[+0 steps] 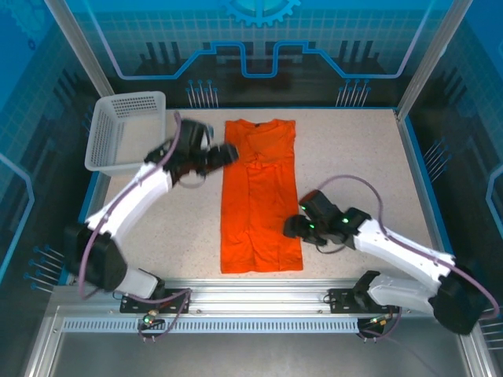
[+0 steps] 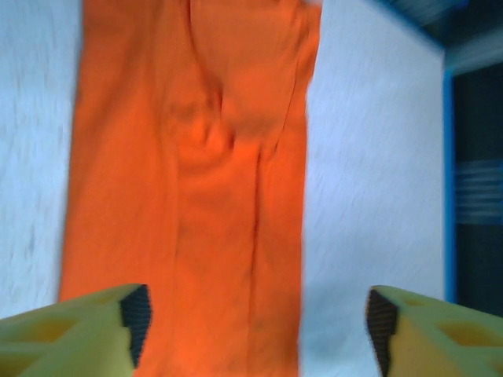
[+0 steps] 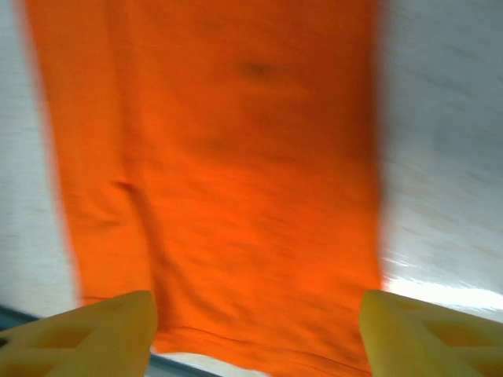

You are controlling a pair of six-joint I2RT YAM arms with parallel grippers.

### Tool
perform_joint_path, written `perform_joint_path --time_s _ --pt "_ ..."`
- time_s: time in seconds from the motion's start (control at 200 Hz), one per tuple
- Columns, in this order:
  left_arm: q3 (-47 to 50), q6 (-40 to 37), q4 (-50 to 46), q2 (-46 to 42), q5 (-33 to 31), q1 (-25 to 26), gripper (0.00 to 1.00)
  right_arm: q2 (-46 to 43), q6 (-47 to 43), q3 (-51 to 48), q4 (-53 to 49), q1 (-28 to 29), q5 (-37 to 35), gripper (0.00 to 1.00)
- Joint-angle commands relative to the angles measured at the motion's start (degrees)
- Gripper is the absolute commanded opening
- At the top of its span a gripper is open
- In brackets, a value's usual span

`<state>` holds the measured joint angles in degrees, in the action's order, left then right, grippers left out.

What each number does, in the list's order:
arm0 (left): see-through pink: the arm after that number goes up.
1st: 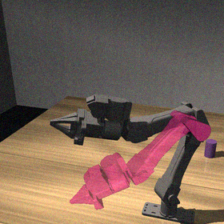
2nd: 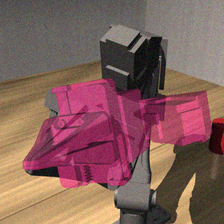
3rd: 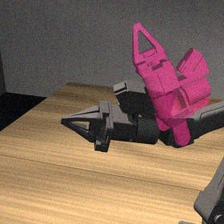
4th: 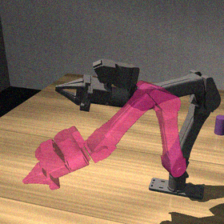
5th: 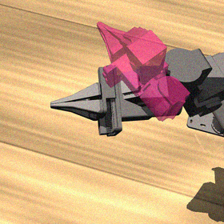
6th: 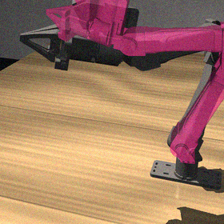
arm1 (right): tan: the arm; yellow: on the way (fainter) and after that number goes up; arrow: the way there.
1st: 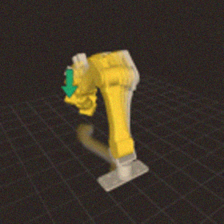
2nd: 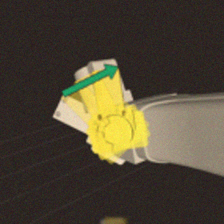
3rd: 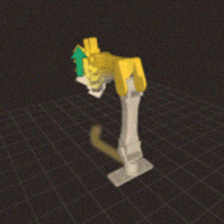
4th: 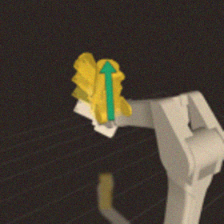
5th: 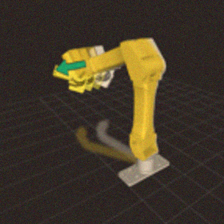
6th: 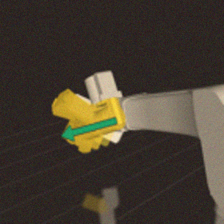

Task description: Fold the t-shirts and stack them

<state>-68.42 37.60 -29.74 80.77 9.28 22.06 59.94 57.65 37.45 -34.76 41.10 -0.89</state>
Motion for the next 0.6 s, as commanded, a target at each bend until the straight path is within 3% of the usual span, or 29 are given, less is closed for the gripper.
perform_joint_path --time_s 0.0,0.12,0.275,0.405,0.595 --pt "13.44 1.30 -4.58 -8.63 -0.46 6.41 0.64 -10.33 -3.49 -7.02 -5.81 -4.59 8.25 0.61" --pt "25.03 5.37 -8.86 -21.10 -1.11 15.27 0.57 -13.80 -6.25 -11.38 -5.51 -8.18 16.02 0.50" --pt "35.29 14.80 -11.89 -32.92 -2.13 22.71 0.54 -3.81 -9.68 -9.81 -4.71 -8.03 19.54 0.44" --pt "39.06 18.05 -13.18 -35.73 -2.79 24.78 0.52 2.26 -7.81 -9.41 0.89 -4.85 18.92 0.41" --pt "43.54 21.03 -7.45 -32.66 0.27 24.97 0.48 9.38 -5.14 -5.01 3.53 2.28 14.51 0.42"
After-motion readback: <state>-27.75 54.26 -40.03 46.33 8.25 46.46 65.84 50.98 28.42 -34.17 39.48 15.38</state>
